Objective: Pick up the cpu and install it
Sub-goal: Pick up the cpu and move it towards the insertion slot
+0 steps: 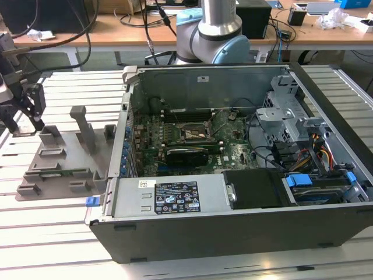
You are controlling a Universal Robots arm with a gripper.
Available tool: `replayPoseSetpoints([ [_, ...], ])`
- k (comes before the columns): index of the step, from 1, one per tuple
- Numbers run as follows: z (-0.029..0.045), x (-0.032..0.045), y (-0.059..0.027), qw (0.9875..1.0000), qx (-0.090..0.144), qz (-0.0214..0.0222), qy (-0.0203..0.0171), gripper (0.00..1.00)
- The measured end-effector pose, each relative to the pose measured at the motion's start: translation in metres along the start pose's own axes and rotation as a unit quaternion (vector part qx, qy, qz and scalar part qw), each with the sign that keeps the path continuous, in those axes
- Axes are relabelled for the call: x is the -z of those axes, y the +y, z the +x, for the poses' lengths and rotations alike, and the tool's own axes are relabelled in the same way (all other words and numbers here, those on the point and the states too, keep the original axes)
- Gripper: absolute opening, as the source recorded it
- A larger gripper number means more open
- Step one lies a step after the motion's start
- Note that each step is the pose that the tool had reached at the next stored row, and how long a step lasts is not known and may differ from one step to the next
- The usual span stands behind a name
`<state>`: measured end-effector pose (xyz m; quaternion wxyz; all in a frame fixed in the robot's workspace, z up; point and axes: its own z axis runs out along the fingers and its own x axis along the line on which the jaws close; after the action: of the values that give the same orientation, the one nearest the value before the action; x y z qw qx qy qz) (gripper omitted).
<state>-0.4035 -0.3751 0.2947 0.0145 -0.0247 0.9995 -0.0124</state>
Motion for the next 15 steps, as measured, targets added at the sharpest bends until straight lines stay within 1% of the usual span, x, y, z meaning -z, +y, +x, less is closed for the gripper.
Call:
replayPoseSetpoints([
  [2, -0.0002, 0.0056, -0.0001, 1.0, 0.0, 0.0, 0.0, 0.55],
  [5, -0.0005, 0.0196, -0.0005, 1.0, 0.0, 0.0, 0.0, 0.55],
  [7, -0.0007, 0.0237, -0.0006, 1.0, 0.0, 0.0, 0.0, 0.55],
  [8, -0.0008, 0.028, -0.0007, 1.0, 0.0, 0.0, 0.0, 0.55],
  [10, -0.0009, 0.0332, -0.0009, 1.0, 0.0, 0.0, 0.0, 0.55],
  [12, -0.0011, 0.0403, -0.001, 1.0, 0.0, 0.0, 0.0, 0.55],
  [13, -0.0012, 0.0423, -0.0011, 1.0, 0.0, 0.0, 0.0, 0.55],
  [14, -0.0013, 0.0469, -0.0012, 1.0, 0.0, 0.0, 0.0, 0.55],
  [15, -0.0014, 0.049, -0.0013, 1.0, 0.0, 0.0, 0.0, 0.55],
])
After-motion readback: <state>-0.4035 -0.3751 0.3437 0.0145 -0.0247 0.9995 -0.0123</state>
